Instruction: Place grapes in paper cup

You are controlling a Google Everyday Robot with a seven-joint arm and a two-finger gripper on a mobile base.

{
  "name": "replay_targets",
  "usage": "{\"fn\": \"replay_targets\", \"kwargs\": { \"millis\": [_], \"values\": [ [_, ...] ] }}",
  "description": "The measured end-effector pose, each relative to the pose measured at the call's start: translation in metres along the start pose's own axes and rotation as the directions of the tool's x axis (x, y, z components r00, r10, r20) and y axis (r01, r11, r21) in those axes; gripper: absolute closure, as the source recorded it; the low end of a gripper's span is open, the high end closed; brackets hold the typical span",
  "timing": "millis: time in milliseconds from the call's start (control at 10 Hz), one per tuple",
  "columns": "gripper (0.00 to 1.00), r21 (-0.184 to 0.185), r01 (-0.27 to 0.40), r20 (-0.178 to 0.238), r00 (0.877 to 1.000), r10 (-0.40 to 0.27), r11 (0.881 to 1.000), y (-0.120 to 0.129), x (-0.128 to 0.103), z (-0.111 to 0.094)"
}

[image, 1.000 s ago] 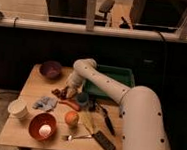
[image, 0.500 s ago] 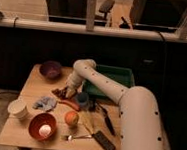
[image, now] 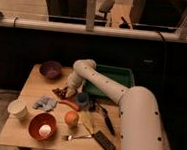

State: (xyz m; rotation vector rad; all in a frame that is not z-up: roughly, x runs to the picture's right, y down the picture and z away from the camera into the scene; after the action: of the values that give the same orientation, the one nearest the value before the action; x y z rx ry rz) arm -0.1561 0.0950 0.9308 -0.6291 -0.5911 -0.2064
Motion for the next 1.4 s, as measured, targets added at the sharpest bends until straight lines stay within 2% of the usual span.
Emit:
{"fn": "replay_targets", "kwargs": {
  "millis": [400, 600, 1100, 1400],
  "values": [
    [1.0, 0.0, 0.004, -0.002, 1.0, -0.004, 1.0, 0.0, -0.001, -0.001],
    [1.0, 0.007, 0.022, -0.014, 1.0, -0.022, 1.0, -0.004, -0.006, -0.009],
    [1.0, 0.043, 0.101, -0.052, 0.994, -0.099, 0.994, -0.026, -0.044, -0.076],
    [1.0, 0.052, 0.123, -0.066, 0.991, -0.12, 0.991, -0.031, -0.052, -0.083]
  ]
}}
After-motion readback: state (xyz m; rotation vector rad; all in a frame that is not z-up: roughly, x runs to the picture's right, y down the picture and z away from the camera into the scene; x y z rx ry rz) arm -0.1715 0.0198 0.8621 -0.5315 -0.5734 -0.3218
